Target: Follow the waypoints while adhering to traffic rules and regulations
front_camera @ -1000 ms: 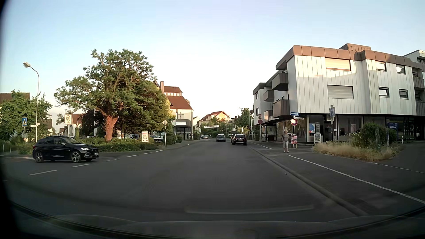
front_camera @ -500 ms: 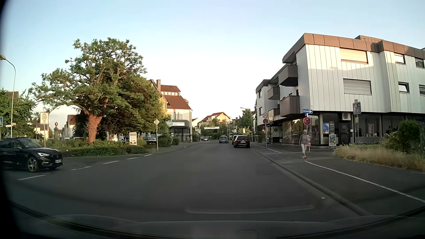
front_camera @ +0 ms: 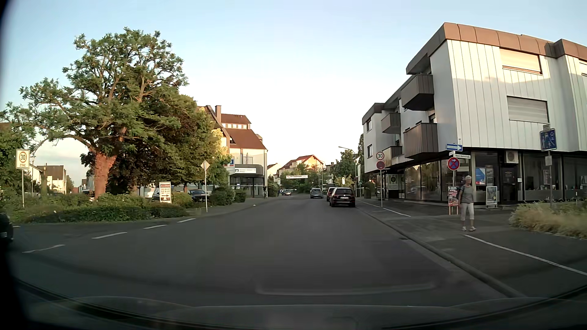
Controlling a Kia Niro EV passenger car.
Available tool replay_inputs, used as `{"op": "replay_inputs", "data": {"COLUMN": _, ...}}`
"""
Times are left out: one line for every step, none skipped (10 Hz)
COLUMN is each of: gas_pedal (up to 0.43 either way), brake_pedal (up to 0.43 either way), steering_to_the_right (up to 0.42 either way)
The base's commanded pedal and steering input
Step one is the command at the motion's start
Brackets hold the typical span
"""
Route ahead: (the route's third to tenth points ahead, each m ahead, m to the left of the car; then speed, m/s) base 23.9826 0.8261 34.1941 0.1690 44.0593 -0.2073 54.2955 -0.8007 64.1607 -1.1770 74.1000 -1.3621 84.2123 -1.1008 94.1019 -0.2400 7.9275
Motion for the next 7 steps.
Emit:
{"op": "replay_inputs", "data": {"gas_pedal": 0.067, "brake_pedal": 0.03, "steering_to_the_right": -0.017}}
{"op": "replay_inputs", "data": {"gas_pedal": 0.067, "brake_pedal": 0.03, "steering_to_the_right": -0.017}}
{"op": "replay_inputs", "data": {"gas_pedal": 0.067, "brake_pedal": 0.03, "steering_to_the_right": -0.017}}
{"op": "replay_inputs", "data": {"gas_pedal": 0.067, "brake_pedal": 0.03, "steering_to_the_right": -0.016}}
{"op": "replay_inputs", "data": {"gas_pedal": 0.067, "brake_pedal": 0.03, "steering_to_the_right": -0.016}}
{"op": "replay_inputs", "data": {"gas_pedal": 0.067, "brake_pedal": 0.03, "steering_to_the_right": -0.016}}
{"op": "replay_inputs", "data": {"gas_pedal": 0.067, "brake_pedal": 0.03, "steering_to_the_right": -0.016}}
